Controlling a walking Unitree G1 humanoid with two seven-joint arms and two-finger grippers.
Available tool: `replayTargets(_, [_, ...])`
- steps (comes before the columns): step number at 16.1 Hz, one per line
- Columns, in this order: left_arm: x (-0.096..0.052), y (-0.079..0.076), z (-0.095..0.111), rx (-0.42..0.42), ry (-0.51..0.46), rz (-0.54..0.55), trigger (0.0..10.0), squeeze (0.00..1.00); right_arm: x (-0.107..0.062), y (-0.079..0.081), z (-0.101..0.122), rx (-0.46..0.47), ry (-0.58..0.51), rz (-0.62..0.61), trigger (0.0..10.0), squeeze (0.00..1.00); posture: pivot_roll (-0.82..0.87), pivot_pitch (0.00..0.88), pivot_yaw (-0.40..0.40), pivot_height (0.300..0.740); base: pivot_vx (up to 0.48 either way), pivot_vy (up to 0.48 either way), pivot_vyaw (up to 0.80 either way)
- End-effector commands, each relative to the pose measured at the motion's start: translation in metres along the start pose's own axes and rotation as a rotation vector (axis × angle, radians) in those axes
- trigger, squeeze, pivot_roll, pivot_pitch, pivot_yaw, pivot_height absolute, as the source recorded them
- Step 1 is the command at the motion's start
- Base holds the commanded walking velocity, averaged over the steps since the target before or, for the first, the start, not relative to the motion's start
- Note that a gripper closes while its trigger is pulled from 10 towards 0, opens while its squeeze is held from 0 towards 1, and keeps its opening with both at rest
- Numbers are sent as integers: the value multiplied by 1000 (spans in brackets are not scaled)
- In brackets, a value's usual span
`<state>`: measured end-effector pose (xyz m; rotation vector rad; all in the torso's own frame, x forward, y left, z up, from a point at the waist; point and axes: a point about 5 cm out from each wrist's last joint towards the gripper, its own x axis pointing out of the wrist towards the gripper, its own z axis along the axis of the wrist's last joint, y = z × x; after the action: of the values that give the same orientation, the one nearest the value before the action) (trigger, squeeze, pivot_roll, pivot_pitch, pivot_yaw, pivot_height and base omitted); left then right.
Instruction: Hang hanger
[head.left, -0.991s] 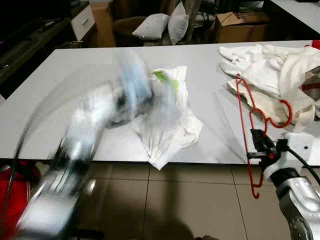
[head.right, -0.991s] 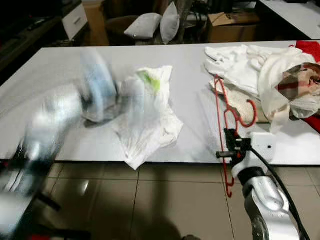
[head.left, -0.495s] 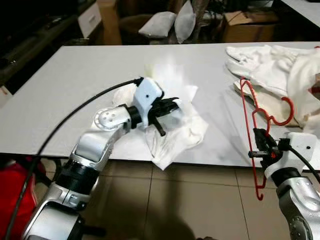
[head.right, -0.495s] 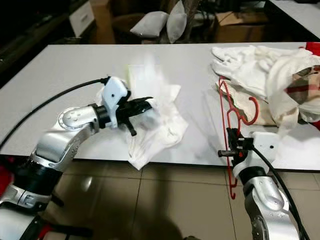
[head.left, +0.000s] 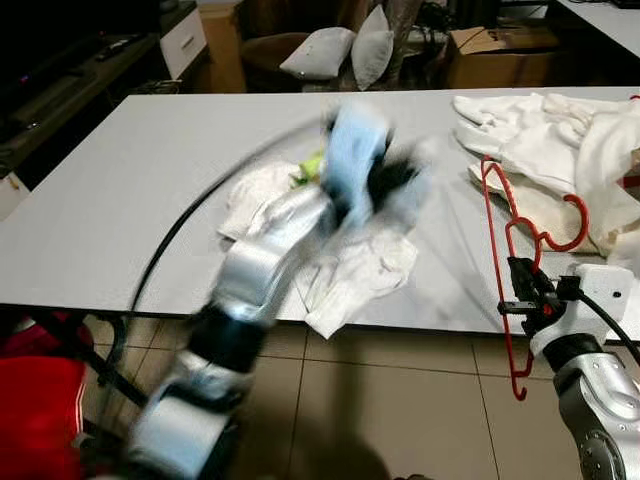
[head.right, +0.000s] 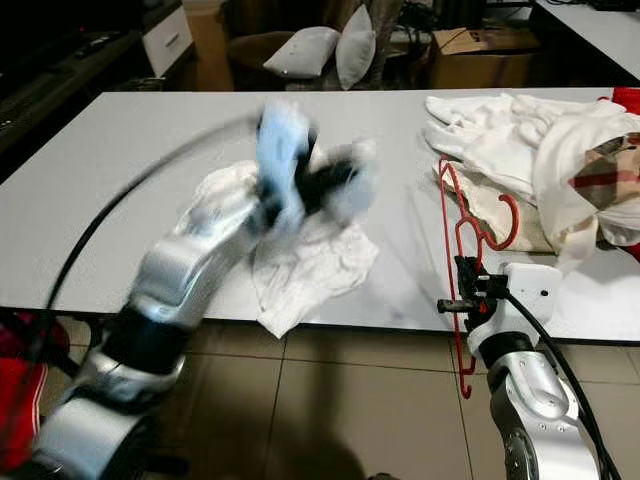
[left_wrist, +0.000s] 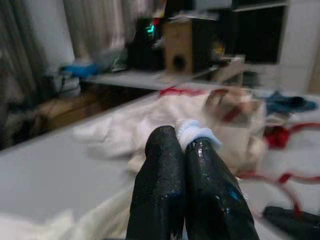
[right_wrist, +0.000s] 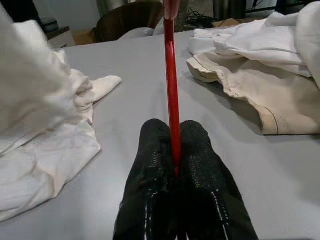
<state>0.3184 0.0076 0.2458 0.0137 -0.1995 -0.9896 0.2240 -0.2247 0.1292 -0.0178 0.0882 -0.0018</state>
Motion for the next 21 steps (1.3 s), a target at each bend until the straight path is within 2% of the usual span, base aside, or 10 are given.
replayTargets(1, [-6,-18,-39,84,210,-135,10000,0,2,1,1,1,-10,0,10000,0,-18,0,95,740,0,0,0])
replayTargets(2, [-13,-25,-64,101,313,-181,10000,0,1,2,1,1,-9,3,10000,0,-23,0,98,740,0,0,0])
replayTargets(3, [-19,-26,-79,73,372,-188,10000,1000,1,3,0,2,-9,5,10000,0,-26,0,102,740,0,0,0])
replayTargets(10, [-57,-5,-78,57,414,-260,10000,1000,-1,3,-1,9,-4,1,10000,0,-19,0,104,740,0,0,0])
replayTargets(13, [-96,21,-71,139,494,-315,10000,1000,-2,3,-2,9,-3,0,10000,0,-12,0,103,740,0,0,0])
replayTargets(14, [-106,24,-72,133,531,-343,10000,231,-1,3,-2,9,-2,0,10000,0,-12,0,103,740,0,0,0])
replayTargets(15, [-110,25,-72,132,550,-360,10000,231,-1,3,-2,10,-2,0,10000,0,-11,0,105,740,0,0,0])
replayTargets(16, [-118,29,-75,136,580,-357,10000,0,-1,3,-2,10,-2,0,10000,0,-11,0,106,740,0,0,0])
replayTargets(18, [-125,38,-81,153,627,-303,10000,0,-2,3,-3,11,-1,-3,10000,0,-13,0,113,740,0,0,0])
replayTargets(21, [-110,60,-89,361,614,-69,10000,0,-4,4,-4,15,-1,-7,10000,0,-16,0,125,740,0,0,0])
